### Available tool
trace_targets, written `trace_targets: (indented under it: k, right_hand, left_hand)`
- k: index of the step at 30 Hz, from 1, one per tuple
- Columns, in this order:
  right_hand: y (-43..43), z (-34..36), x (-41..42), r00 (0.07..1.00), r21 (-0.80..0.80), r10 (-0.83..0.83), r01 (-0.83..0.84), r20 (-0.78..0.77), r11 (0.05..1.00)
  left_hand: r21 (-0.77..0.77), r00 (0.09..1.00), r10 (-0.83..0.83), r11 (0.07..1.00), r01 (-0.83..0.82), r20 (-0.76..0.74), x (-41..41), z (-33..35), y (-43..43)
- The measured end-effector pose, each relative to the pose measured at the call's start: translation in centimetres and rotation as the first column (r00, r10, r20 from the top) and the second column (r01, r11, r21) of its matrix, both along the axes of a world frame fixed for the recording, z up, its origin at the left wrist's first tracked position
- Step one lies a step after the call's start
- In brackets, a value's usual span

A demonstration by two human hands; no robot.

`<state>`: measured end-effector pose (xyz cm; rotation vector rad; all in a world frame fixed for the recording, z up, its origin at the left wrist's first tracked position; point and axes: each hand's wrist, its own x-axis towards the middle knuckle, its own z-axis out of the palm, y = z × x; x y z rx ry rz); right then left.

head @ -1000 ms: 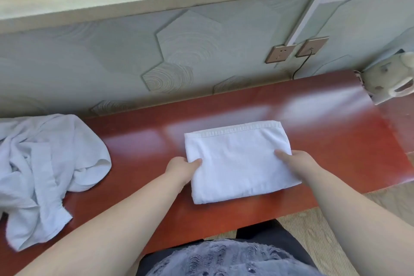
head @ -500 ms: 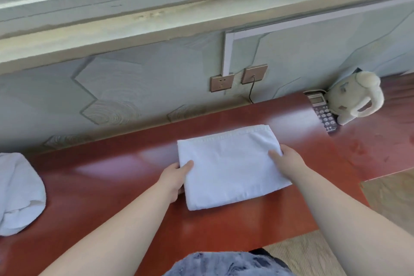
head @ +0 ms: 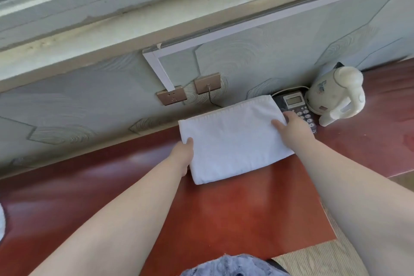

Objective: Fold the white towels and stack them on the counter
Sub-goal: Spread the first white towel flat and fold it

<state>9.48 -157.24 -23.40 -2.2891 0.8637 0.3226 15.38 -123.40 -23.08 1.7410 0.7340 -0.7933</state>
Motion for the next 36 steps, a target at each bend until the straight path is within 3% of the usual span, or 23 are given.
trace_targets:
  k: [3, 5, 7, 9, 11, 13, 17, 20, 23, 27, 31, 36]
  right_hand:
    - [0.4, -0.3, -0.4, 0.999, -0.115, 0.03, -0.033, -0.024, 0.993]
    - [1.4, -0.5, -0.9, 0.99, -0.331, 0.143, -0.131, 0.012, 0.934]
    - [2.8, -0.4, -0.9, 0.937, -0.483, 0.349, -0.298, 0.018, 0.823]
    - [3.9, -0.6, -0.3, 0.826, -0.495, 0.559, -0.514, -0.066, 0.7]
    - [4.1, -1.4, 0.3, 0.725, -0.453, 0.674, -0.652, -0.14, 0.607]
    - [3.5, -2.6, 0.5, 0.709, -0.428, 0.687, -0.676, -0.157, 0.6]
    - [2.8, -3.6, 0.9, 0.768, -0.439, 0.626, -0.612, -0.133, 0.658]
    - [3.6, -2.6, 1.0, 0.748, -0.425, 0.622, -0.652, -0.23, 0.628]
    - [5.5, -0.7, 0.7, 0.765, -0.389, 0.601, -0.639, -0.233, 0.663]
    - [10.3, 2.5, 0.6, 0.763, -0.379, 0.641, -0.619, -0.083, 0.688]
    - [16.7, 5.1, 1.6, 0.739, -0.361, 0.671, -0.64, -0.049, 0.678]
    - [25.0, 7.9, 2.4, 0.654, -0.443, 0.751, -0.702, -0.092, 0.557]
  left_hand:
    - [0.332, 0.983, -0.166, 0.934, 0.13, 0.083, 0.3, 0.3, -0.7]
    - [0.586, 0.915, -0.339, 0.795, 0.154, 0.22, -0.5, 0.9, -1.4]
    - [0.784, 0.691, -0.663, 0.578, 0.227, 0.289, -1.6, 1.2, -2.6]
    - [0.859, 0.404, -0.902, 0.325, 0.395, 0.155, -2.5, 0.5, -3.5]
    - [0.848, 0.283, -0.959, 0.153, 0.508, 0.003, -2.6, -1.0, -3.2]
    - [0.839, 0.299, -0.954, 0.147, 0.524, -0.02, -2.2, -2.5, -2.2]
    - [0.868, 0.291, -0.956, 0.174, 0.465, 0.036, -1.3, -3.9, -1.7]
    - [0.832, 0.286, -0.958, 0.152, 0.533, -0.007, -0.9, -3.1, -1.5]
    - [0.799, 0.302, -0.953, 0.164, 0.579, -0.023, -1.2, -1.1, 0.1]
    - [0.838, 0.416, -0.903, 0.307, 0.451, 0.107, -2.3, 2.8, 5.3]
    - [0.863, 0.503, -0.853, 0.353, 0.361, 0.139, -3.3, 6.0, 12.9]
    - [0.854, 0.677, -0.725, 0.43, 0.294, 0.131, -6.0, 8.2, 22.8]
